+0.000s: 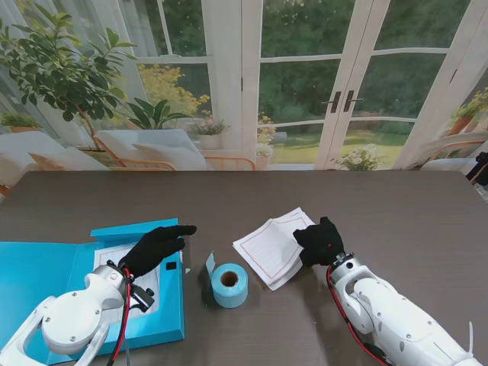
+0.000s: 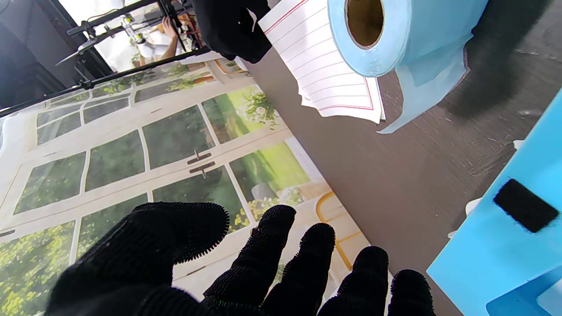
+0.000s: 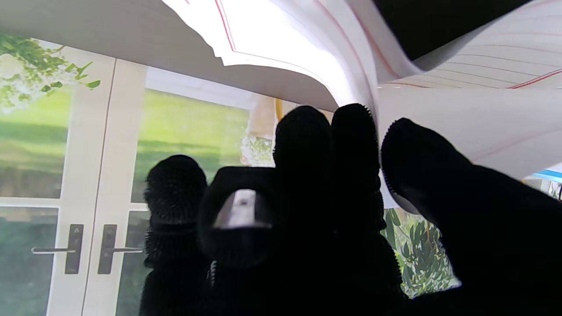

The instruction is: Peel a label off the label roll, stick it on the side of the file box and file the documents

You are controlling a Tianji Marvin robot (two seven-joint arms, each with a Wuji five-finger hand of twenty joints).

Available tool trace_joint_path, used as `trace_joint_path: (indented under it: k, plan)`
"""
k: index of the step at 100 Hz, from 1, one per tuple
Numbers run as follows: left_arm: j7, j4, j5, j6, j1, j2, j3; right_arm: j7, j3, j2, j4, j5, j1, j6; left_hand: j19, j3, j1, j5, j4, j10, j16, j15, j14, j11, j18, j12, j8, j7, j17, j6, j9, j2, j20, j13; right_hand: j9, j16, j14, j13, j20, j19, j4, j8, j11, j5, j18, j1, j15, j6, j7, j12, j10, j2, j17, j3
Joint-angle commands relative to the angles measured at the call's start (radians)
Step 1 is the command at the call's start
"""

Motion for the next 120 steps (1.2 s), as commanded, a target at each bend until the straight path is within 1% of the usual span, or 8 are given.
trace_joint_path:
  k: [1,12,23,38,52,75,83,120]
  plan:
    - [-0.018,-0.006,0.002,0.006,0.009,-0.001,-0.001,0.018,0.002,-0.008,-0.008,-0.001,-0.006,-0.012,-0.023,-0.022,-0.039,-0.010,-0.040,-0.006,-0.005,-0.014,-0.005,-0.009,-0.042,-0.009,0.002,-0.015,-0.020,0.001,-0.019,0.062,0.001,-0.017,0.069,0.022,-0.068,0.012,-0.009,0.036,-0.023,0.046,0.039,0.015,-0.017,-0.014,0.040,0.014,0.042,0.041,0.010,-0.038,0.450,0.094]
    - [-0.016,-0.009,0.004,0.010,0.012,-0.001,-0.001,0.022,0.006,-0.005,-0.013,-0.006,-0.009,-0.019,-0.023,-0.022,-0.039,-0.015,-0.040,-0.006,-0.005,-0.014,-0.006,-0.010,-0.043,-0.010,0.002,-0.017,-0.020,0.001,-0.020,0.062,0.001,-0.017,0.099,0.046,-0.101,0.013,0.022,0.077,-0.027,0.103,0.067,-0.002,-0.050,-0.037,0.084,0.025,0.079,0.083,-0.005,-0.044,0.464,0.127]
    - [-0.017,-0.010,0.007,0.012,0.012,-0.001,-0.001,0.000,0.001,-0.002,-0.010,-0.020,-0.003,-0.026,-0.023,-0.022,-0.040,-0.012,-0.041,-0.004,-0.005,-0.014,-0.006,-0.010,-0.042,-0.010,0.003,-0.016,-0.020,-0.001,-0.021,0.063,0.001,-0.018,0.106,0.071,-0.146,0.014,0.057,0.127,-0.015,0.121,0.114,0.000,-0.102,-0.043,0.120,0.028,0.109,0.112,-0.017,-0.063,0.478,0.152]
    - [-0.018,-0.008,0.006,0.012,0.009,-0.001,0.001,-0.037,0.020,-0.006,-0.018,-0.022,-0.011,-0.039,-0.023,-0.022,-0.040,-0.007,-0.041,-0.004,-0.005,-0.014,-0.006,-0.010,-0.043,-0.010,0.003,-0.014,-0.020,0.000,-0.021,0.064,0.001,-0.018,0.110,0.094,-0.189,0.016,0.085,0.164,-0.011,0.143,0.165,0.004,-0.159,-0.046,0.144,0.025,0.125,0.109,-0.026,-0.073,0.488,0.165]
    - [-0.021,-0.007,0.007,0.014,0.005,0.000,0.001,-0.033,0.079,-0.015,-0.060,-0.006,-0.046,-0.064,-0.022,-0.022,-0.039,-0.013,-0.041,-0.004,-0.005,-0.014,-0.006,-0.010,-0.042,-0.010,0.002,-0.017,-0.020,0.001,-0.021,0.064,0.001,-0.019,0.110,0.100,-0.212,0.016,0.094,0.172,-0.014,0.152,0.177,0.003,-0.179,-0.044,0.147,0.019,0.128,0.102,-0.026,-0.078,0.491,0.170]
    - [-0.022,-0.007,0.009,0.016,0.004,0.000,0.000,-0.001,0.145,-0.029,-0.111,0.032,-0.081,-0.095,-0.023,-0.022,-0.039,-0.010,-0.041,-0.004,-0.004,-0.014,-0.005,-0.010,-0.042,-0.010,0.002,-0.016,-0.021,0.001,-0.022,0.064,0.001,-0.018,0.109,0.108,-0.218,0.017,0.106,0.176,-0.018,0.168,0.192,-0.002,-0.192,-0.040,0.152,0.018,0.135,0.094,-0.024,-0.086,0.492,0.179]
    - [-0.023,-0.007,0.009,0.018,0.002,0.000,0.000,0.002,0.157,-0.030,-0.122,0.034,-0.087,-0.109,-0.022,-0.022,-0.039,-0.015,-0.041,-0.004,-0.004,-0.014,-0.004,-0.010,-0.042,-0.010,0.002,-0.018,-0.020,0.002,-0.022,0.064,0.002,-0.018,0.109,0.111,-0.225,0.017,0.112,0.179,-0.020,0.172,0.200,-0.001,-0.199,-0.041,0.155,0.015,0.138,0.093,-0.023,-0.088,0.493,0.182]
    - [-0.031,0.012,0.001,0.024,-0.019,0.001,0.010,0.022,0.214,-0.035,-0.186,0.047,-0.122,-0.144,-0.022,-0.021,-0.038,-0.012,-0.041,-0.005,-0.004,-0.014,-0.006,-0.010,-0.044,-0.010,0.003,-0.016,-0.020,0.001,-0.022,0.064,0.002,-0.019,0.109,0.115,-0.222,0.017,0.123,0.183,-0.022,0.171,0.206,0.005,-0.208,-0.036,0.160,0.016,0.138,0.090,-0.018,-0.091,0.494,0.184]
